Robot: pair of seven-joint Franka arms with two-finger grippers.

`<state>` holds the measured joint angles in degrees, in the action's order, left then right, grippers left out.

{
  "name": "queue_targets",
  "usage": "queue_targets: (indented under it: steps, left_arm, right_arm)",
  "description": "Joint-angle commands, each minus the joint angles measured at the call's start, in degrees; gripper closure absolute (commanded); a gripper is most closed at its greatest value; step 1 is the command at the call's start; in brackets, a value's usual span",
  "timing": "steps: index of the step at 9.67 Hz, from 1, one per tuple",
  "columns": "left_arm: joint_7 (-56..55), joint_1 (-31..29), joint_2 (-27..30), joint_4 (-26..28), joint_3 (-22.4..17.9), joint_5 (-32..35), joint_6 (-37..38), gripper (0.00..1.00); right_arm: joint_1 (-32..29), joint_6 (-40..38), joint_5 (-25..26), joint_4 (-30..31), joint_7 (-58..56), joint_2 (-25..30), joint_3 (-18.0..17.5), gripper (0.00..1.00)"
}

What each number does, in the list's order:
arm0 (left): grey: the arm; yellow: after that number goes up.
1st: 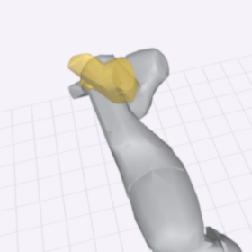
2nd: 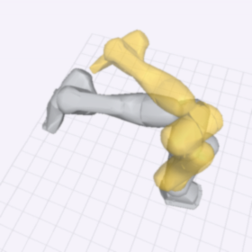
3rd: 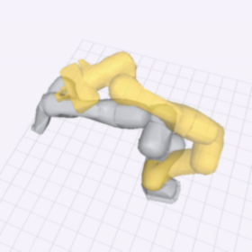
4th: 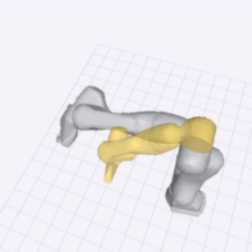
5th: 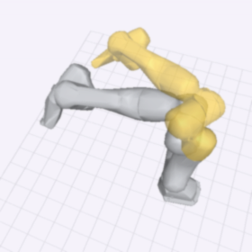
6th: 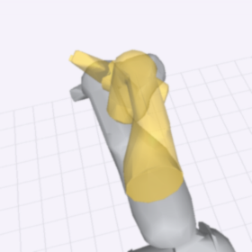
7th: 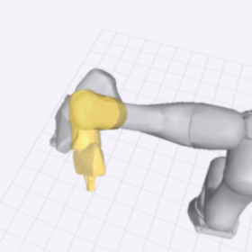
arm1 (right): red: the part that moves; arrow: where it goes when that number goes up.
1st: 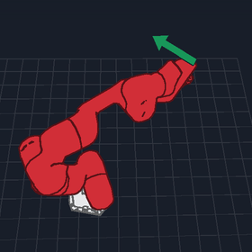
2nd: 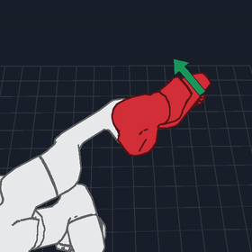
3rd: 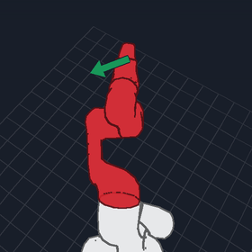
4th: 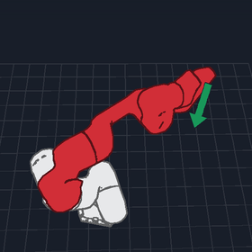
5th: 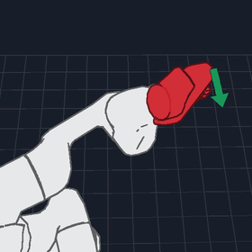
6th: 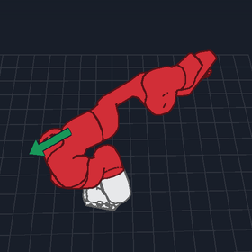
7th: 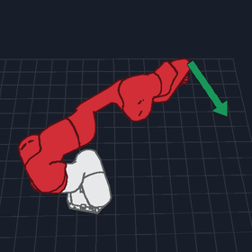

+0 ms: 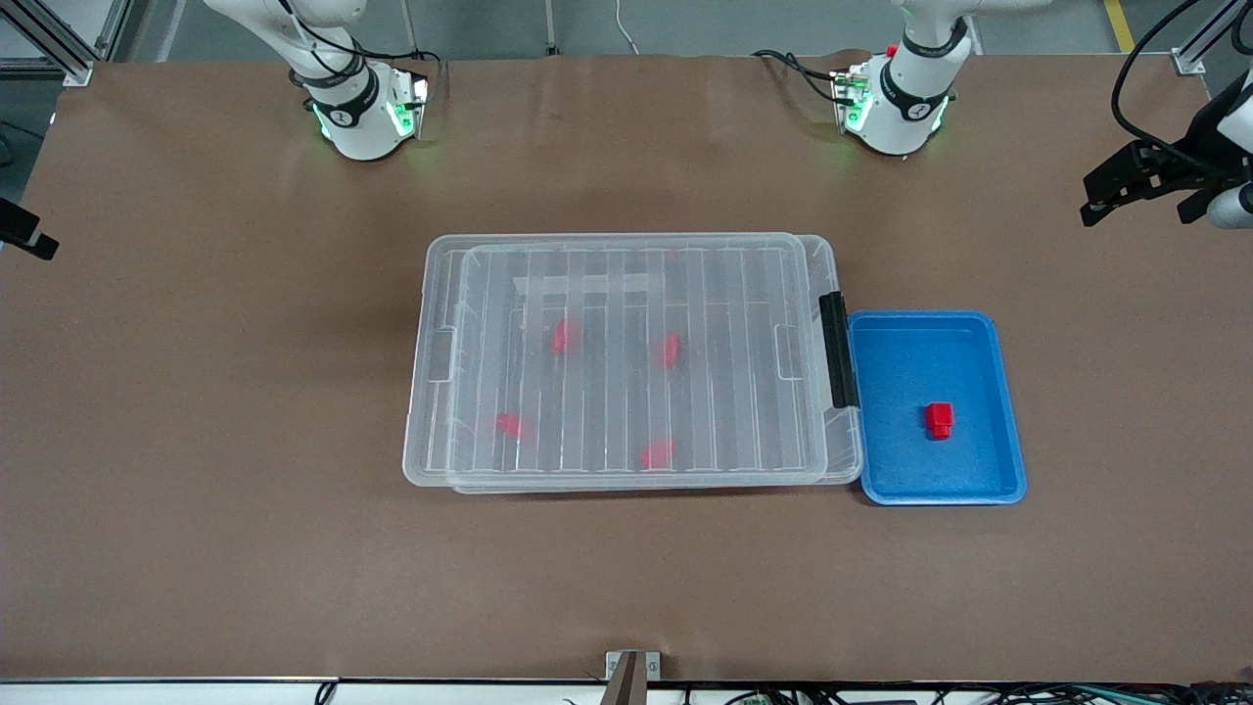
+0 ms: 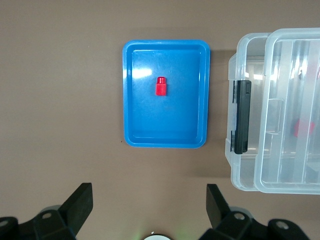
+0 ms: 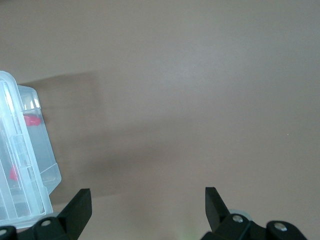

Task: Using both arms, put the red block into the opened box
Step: 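Move the left gripper to the red block while the right gripper reaches the box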

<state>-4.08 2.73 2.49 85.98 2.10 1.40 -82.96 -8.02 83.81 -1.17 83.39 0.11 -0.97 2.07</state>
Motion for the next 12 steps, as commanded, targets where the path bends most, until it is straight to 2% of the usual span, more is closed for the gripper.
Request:
queue_targets:
  steps: [1,3,4,6,9,11,12]
  left_arm:
    - [0.9,-0.3,0.1,1.8,0.1,0.4,0.3,0.00]
    - [0.9,-0.4,-1.6,1.0,-0.3,0.3,0.2,0.00]
    - [0.6,0.0,-3.2,0.7,-0.2,0.3,-0.5,0.00]
    - [0.6,-0.2,-6.2,2.6,-0.2,0.4,-5.3,0.00]
    - [0.5,-0.7,-8.9,12.4,-0.2,0.4,-18.3,0.00]
    - [0.5,-1.0,-11.9,18.0,-0.2,0.4,-26.2,0.00]
    - [0.6,-1.0,-14.1,18.8,-0.2,0.4,-28.9,0.00]
  right_arm:
    - [0.0,-0.1,1.0,-0.2,1.2,-0.1,-0.4,0.00]
    - [0.1,0.1,1.0,-0.5,0.5,-0.3,-0.4,0.00]
    - [0.7,0.6,0.9,-0.9,0.5,-5.0,-0.5,0.00]
    - [6.2,0.9,0.8,1.1,1.4,-6.1,-0.7,0.00]
    - [15.3,10.2,0.1,7.6,8.3,-11.0,-1.9,0.00]
    - [17.2,18.4,0.1,12.7,13.0,-13.3,-6.0,0.00]
    - [18.8,21.5,0.4,14.2,14.0,-14.4,-6.5,0.00]
